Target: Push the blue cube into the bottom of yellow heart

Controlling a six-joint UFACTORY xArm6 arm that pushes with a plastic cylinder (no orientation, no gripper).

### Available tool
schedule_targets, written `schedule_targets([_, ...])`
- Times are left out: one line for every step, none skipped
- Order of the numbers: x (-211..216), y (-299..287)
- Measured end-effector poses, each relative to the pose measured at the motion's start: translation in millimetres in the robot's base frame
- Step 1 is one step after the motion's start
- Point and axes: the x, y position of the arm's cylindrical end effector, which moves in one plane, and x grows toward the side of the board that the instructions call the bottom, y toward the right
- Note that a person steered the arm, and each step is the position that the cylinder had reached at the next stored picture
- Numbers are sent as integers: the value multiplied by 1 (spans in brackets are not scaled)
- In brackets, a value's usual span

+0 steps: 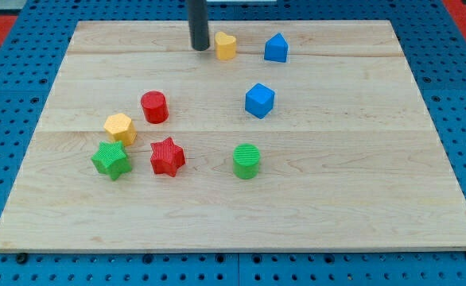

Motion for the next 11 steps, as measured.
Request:
schedule_targets([14,52])
schedule_targets([21,32])
schedule_targets([46,2])
schedule_targets([81,6])
schedule_targets([109,29])
schedule_targets([114,16])
schedule_targets([145,10])
schedule_targets([160,26])
schedule_targets([128,72])
schedule_targets([102,114])
schedule_targets([124,130])
